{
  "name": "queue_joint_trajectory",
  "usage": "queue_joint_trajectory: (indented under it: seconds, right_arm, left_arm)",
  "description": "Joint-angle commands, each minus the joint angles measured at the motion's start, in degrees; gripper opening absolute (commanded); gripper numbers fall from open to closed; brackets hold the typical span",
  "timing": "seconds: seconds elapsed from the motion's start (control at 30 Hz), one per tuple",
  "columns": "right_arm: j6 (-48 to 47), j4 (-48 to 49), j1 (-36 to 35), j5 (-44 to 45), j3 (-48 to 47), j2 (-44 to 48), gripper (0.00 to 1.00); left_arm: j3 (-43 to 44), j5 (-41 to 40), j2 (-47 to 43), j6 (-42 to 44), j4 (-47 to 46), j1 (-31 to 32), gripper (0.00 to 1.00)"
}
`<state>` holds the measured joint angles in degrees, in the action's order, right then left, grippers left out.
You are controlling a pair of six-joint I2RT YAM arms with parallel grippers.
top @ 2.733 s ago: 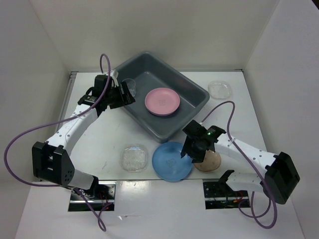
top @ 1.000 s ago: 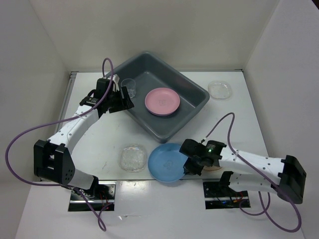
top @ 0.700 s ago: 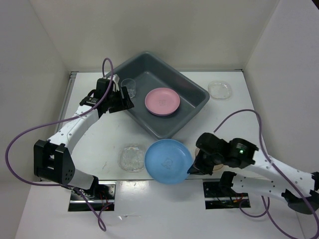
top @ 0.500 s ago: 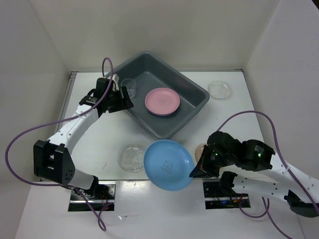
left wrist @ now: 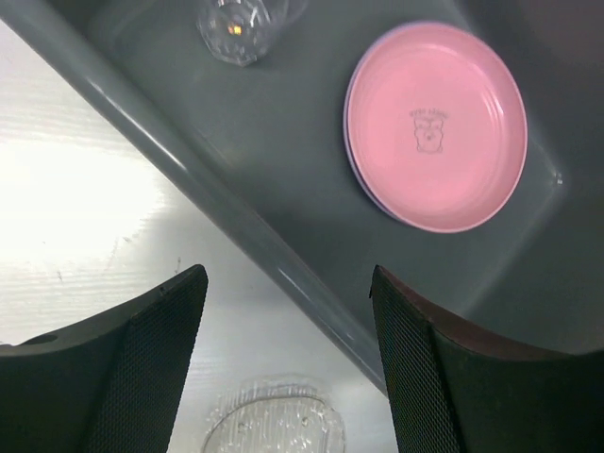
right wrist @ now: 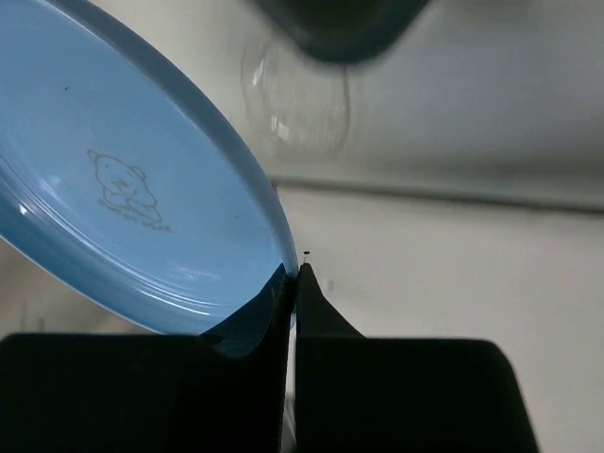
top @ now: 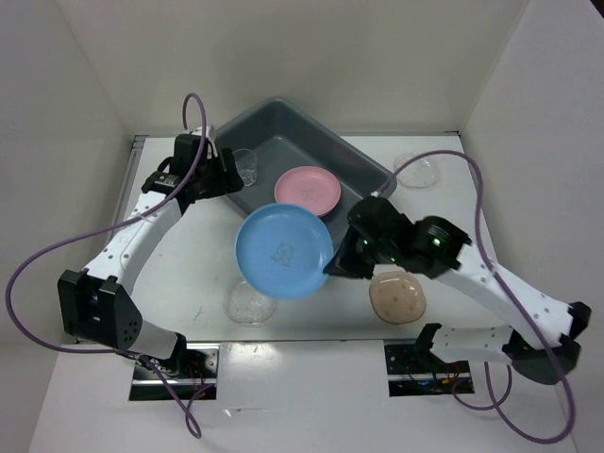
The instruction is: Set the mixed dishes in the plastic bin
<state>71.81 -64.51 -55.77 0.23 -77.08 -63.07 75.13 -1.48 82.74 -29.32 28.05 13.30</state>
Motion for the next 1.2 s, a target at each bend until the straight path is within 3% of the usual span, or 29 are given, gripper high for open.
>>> queue_joint_trajectory:
  seconds: [0.0, 0.13, 0.27, 0.57, 0.83, 0.93, 0.97, 1.07, 1.1, 1.17]
  right_arm:
    - [-8.3, 10.2, 7.2, 10.7, -2.8, -6.9, 0.0]
    - [-18.0, 16.9, 18.3, 13.1, -4.3, -14.3, 0.0]
    - [-23.4, 20.6, 26.0, 13.7, -12.5, -23.1, 0.0]
    - [-30.2, 16.7, 26.6, 17.7, -29.4, -46.3, 0.0]
    - [-32.0, 16.2, 27.1, 18.3, -29.5, -53.0, 0.0]
    - [-32.0, 18.3, 27.1, 18.3, -28.7, -53.6, 0.1]
    - [-32.0, 18.8, 27.1, 18.3, -28.0, -53.6, 0.25]
    - [-33.3, 19.9, 27.1, 19.0, -28.8, -54.1, 0.42]
    - [-34.1, 19.9, 27.1, 20.2, -30.0, -54.1, 0.6]
    - [-35.2, 16.8, 27.1, 23.6, -34.8, -55.5, 0.68]
  left_arm:
    - [3.0, -2.4, -2.2, 1.9, 0.0, -0.3, 0.78]
    - [0.8, -2.9, -4.1, 2.4, 0.0, -0.3, 0.78]
    - [-0.4, -3.4, -6.4, 2.4, 0.0, -0.3, 0.78]
    - [-1.7, -2.8, -8.6, 2.4, -0.5, -0.3, 0.78]
    - [-3.3, -2.8, -9.2, 1.9, -1.6, -0.3, 0.78]
    - [-3.8, -2.8, -9.2, 1.9, -2.1, -0.3, 0.79]
    - [-3.9, -2.8, -9.2, 1.9, -2.1, -0.3, 0.79]
    - [-3.9, -2.8, -8.7, 1.9, -2.6, -0.3, 0.79]
    - [-4.4, -2.8, -8.6, 1.9, -2.7, -0.3, 0.79]
    - [-4.4, -2.8, -8.6, 1.9, -2.7, -0.3, 0.79]
